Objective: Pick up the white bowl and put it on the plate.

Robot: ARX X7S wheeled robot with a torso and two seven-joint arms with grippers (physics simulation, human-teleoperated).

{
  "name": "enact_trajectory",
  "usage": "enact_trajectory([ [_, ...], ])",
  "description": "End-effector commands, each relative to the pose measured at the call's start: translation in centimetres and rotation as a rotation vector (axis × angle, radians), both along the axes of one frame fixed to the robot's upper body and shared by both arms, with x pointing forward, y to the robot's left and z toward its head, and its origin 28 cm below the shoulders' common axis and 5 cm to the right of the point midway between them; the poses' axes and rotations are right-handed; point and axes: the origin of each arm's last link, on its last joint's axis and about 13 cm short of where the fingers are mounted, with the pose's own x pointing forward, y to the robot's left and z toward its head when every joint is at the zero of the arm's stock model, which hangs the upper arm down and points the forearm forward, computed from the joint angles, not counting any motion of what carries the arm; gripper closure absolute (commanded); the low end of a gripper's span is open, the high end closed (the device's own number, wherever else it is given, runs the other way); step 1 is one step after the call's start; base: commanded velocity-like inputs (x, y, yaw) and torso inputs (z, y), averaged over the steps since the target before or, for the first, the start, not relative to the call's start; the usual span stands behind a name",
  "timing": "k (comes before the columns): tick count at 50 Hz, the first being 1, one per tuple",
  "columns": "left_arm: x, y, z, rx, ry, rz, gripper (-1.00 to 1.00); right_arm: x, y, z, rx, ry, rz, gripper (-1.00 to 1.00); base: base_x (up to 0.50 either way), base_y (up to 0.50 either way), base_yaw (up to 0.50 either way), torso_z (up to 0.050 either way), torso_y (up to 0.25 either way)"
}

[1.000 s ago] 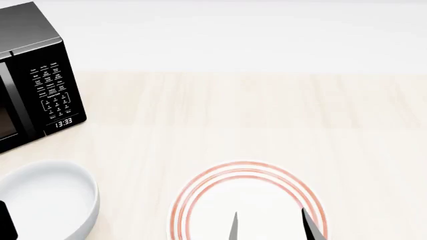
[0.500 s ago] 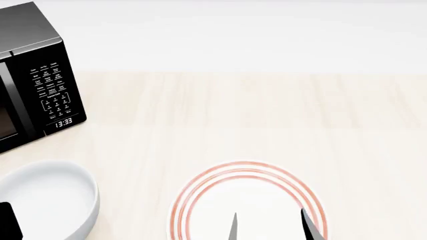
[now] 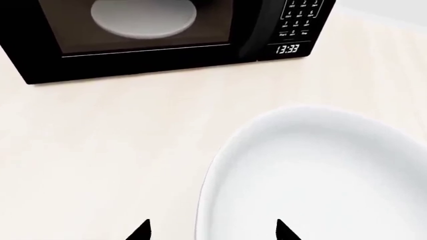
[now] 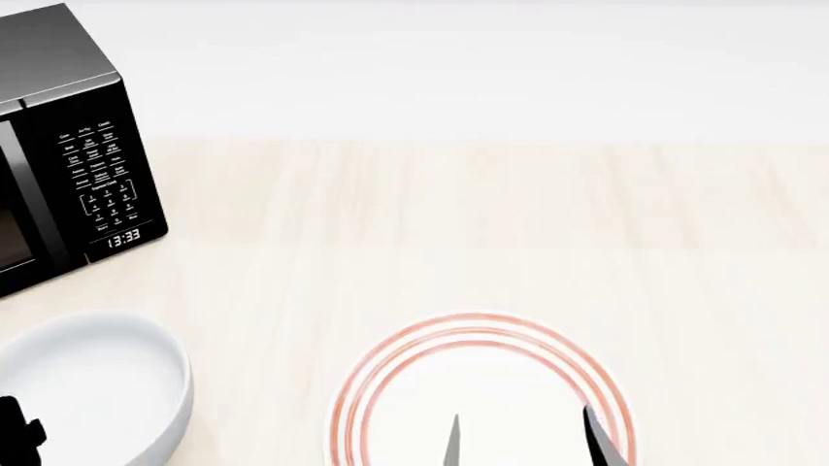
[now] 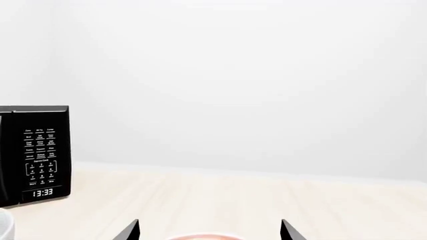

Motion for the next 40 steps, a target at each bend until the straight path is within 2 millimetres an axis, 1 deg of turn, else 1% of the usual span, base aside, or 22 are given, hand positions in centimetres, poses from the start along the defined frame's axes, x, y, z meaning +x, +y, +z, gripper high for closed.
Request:
enact_trajectory([
  [1,0.1,0.0,-0.2,-0.002,0.006,0.006,1.0,0.0,0.1,0.0,0.002,0.002,0.003,-1.0,0.0,0.0,0.0,0.0,0.0],
  [24,-0.1,0.1,0.0,-0.032,-0.014,0.045,1.0,0.0,0.0,-0.1,0.002,-0.001,0.003,-1.0,0.0,0.0,0.0,0.0,0.0],
  [34,-0.2,-0.1,1.1,-0.053,-0.06,0.055,1.0,-0.1,0.1,0.0,0.002,0.0,0.003,-1.0,0.0,0.0,0.0,0.0,0.0],
  [40,-0.3,-0.5,2.7,-0.096,-0.094,0.038,1.0,-0.1,0.1,0.0,0.002,0.0,0.005,-1.0,0.0,0.0,0.0,0.0,0.0],
])
